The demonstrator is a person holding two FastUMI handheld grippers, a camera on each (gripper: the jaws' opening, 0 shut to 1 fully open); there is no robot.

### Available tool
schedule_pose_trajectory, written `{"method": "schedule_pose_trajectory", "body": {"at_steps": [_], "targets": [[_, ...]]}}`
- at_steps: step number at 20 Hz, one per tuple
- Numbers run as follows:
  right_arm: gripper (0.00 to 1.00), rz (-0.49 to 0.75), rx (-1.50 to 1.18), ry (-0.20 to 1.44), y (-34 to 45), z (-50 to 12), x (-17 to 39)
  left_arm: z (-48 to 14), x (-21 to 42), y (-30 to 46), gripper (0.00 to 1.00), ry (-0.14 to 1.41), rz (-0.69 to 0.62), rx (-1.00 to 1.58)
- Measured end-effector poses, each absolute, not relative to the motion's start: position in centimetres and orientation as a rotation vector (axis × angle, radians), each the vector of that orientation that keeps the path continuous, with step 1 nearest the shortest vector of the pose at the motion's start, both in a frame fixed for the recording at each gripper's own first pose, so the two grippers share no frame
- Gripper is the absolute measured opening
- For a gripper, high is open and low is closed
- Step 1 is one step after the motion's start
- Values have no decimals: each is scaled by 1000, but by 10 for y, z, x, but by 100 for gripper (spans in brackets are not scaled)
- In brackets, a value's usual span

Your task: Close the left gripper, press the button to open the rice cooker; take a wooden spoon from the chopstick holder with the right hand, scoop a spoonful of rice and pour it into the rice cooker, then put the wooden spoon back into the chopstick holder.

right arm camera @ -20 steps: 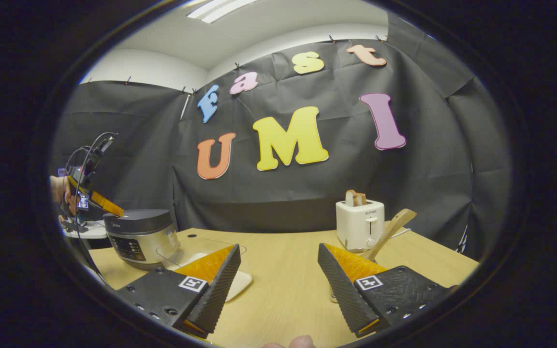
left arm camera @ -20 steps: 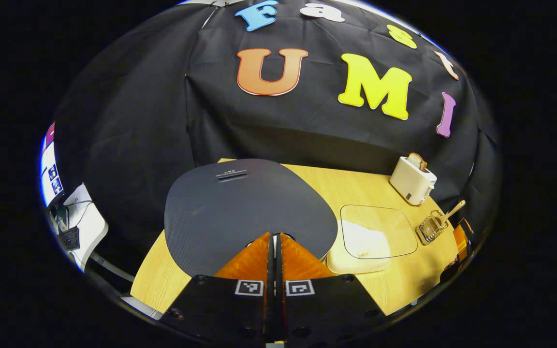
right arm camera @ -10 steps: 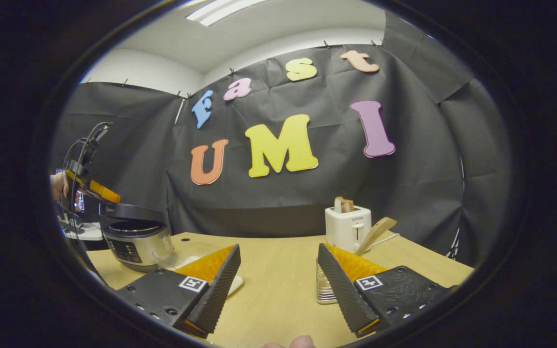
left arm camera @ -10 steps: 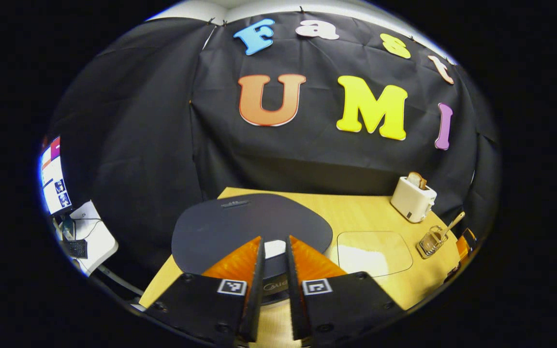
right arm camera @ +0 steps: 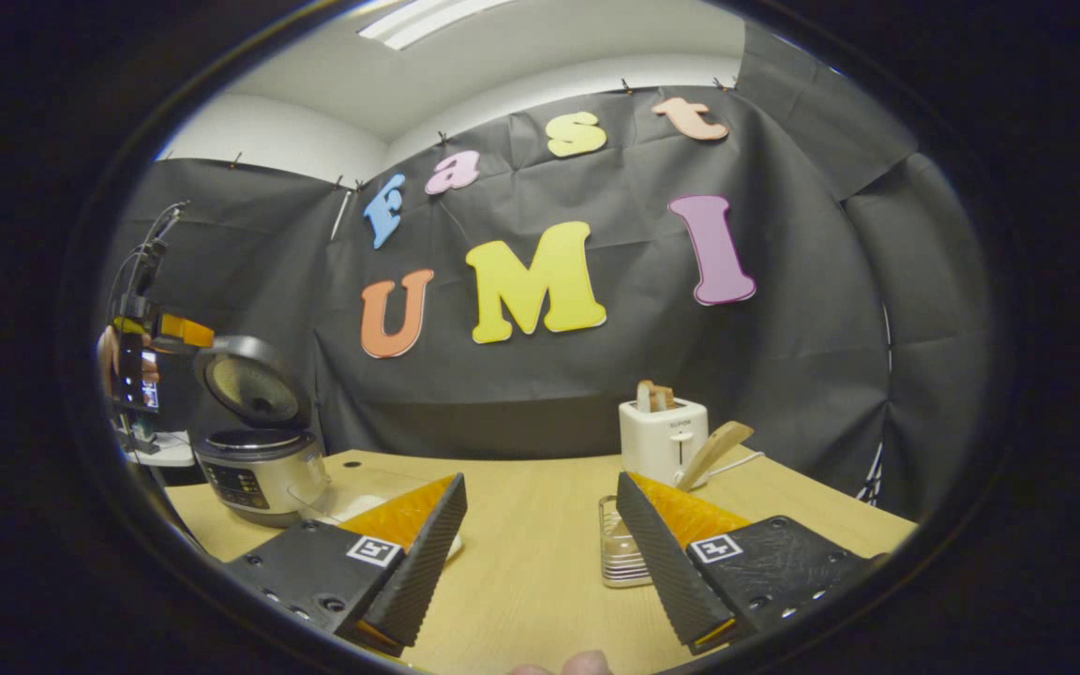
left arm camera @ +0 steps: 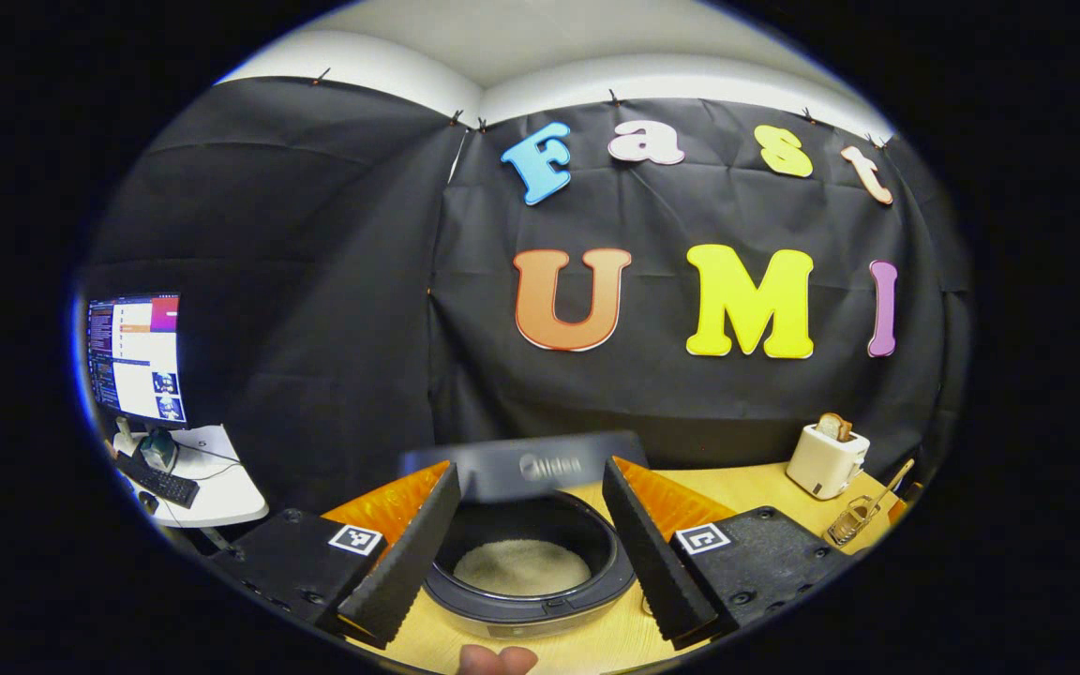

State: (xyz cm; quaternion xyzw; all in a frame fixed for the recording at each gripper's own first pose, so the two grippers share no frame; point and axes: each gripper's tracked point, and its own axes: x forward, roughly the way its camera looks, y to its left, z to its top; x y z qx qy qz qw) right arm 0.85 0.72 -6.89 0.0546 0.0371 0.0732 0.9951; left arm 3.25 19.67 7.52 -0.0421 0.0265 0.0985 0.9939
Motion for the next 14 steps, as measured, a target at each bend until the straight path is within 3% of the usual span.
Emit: {"method": "schedule_pose_trajectory", "body": {"at_steps": [9, 12, 14], "targets": [[95, 99, 77, 68, -18, -67, -2, 50, -6, 170, 98, 34, 179, -81], [92, 62, 52, 78, -36, -71, -6, 32, -18, 180, 98, 27, 227, -86], [95, 54, 45, 90, -44, -74, -9, 21, -23, 171, 98, 23, 227, -88]]}}
